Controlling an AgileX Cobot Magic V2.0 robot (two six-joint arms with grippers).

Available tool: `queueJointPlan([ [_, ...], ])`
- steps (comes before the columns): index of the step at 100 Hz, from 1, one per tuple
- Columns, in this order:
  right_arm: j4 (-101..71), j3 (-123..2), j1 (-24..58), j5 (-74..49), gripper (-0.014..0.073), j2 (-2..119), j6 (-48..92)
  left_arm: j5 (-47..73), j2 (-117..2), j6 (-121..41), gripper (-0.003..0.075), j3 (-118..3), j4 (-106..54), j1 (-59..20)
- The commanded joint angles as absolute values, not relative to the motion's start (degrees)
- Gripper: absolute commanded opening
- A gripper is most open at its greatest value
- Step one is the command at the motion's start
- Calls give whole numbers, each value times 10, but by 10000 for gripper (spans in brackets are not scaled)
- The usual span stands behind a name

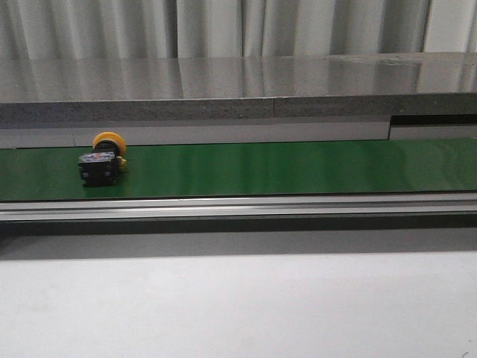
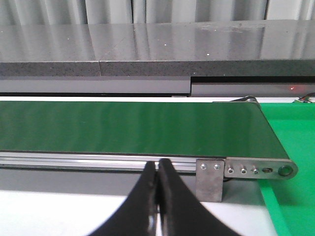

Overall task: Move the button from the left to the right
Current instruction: 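Let the belt carry the button toward the right gripper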

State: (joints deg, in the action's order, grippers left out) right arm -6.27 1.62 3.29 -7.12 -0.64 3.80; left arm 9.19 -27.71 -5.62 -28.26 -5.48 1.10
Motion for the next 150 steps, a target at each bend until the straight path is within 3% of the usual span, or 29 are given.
queueJointPlan([
  [1,-58,7,33,-23,-68,-18,41,50,-280,-52,-20,-298,-60,7],
  [47,-58,3,33,13,-68,-18,41,50,-280,-52,-20,-298,-60,7],
  [71,-67,-64,33,-59,-68,10,41,50,-280,-52,-20,-298,-60,7],
  [127,-88,-374,33,-346,-68,345,41,50,-280,-52,-20,-298,-60,7],
  [150,-105,-439,33,-356,-68,458,41,50,-280,-52,-20,-298,-60,7],
])
